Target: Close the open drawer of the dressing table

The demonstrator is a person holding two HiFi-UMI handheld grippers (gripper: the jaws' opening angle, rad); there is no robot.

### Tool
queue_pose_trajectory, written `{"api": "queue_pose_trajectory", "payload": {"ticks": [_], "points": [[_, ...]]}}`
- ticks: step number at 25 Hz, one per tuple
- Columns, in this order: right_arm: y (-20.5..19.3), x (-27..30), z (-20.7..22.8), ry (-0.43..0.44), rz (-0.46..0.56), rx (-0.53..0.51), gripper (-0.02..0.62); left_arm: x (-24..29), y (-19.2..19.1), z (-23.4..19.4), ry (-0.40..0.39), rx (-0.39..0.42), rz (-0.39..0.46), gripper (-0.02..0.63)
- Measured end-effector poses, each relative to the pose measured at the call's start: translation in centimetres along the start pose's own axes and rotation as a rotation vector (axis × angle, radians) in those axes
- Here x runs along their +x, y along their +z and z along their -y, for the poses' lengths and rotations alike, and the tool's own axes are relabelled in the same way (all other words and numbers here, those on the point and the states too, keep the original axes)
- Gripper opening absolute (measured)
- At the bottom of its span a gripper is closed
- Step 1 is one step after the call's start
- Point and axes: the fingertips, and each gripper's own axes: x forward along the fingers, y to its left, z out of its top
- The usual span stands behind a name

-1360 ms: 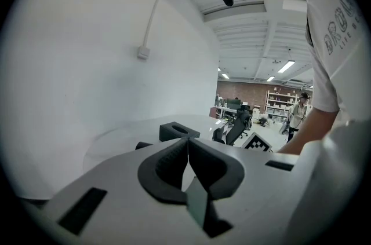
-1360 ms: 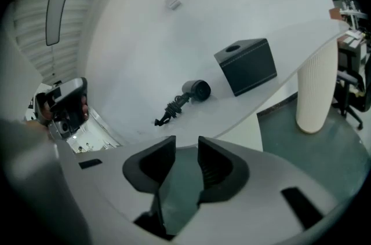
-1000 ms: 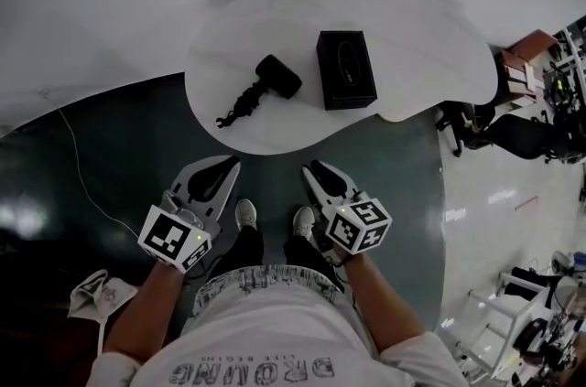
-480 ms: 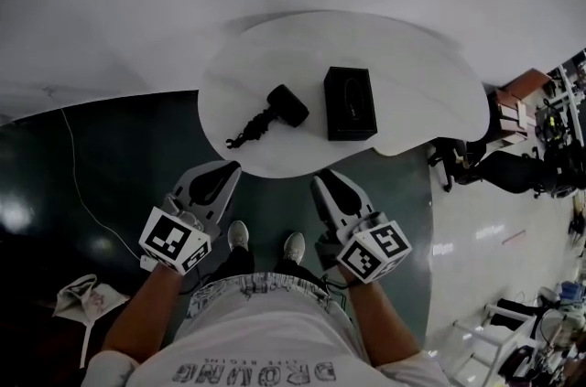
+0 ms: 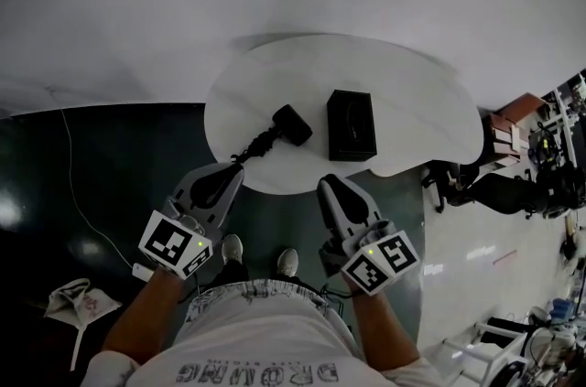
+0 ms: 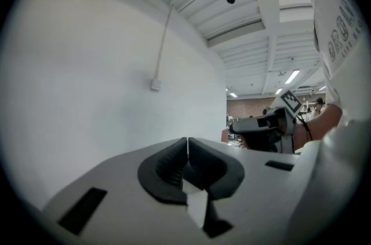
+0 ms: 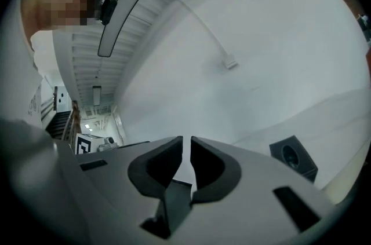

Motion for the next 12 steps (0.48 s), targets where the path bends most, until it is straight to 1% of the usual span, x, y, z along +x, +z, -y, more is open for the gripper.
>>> {"api": "queue_pose_trajectory", "payload": {"ticks": [6, 12], "points": [[1.7, 0.8, -1.1, 0.021, 0.009, -0.040, 0.028, -0.1, 0.9, -0.7, 0.012, -0.001, 0.022, 0.021], [2.0, 1.4, -1.3, 0.022, 0.003, -0.059, 0.009, 0.0, 1.4, -1.5, 0.020, 0.001, 0.030, 0.021]]}}
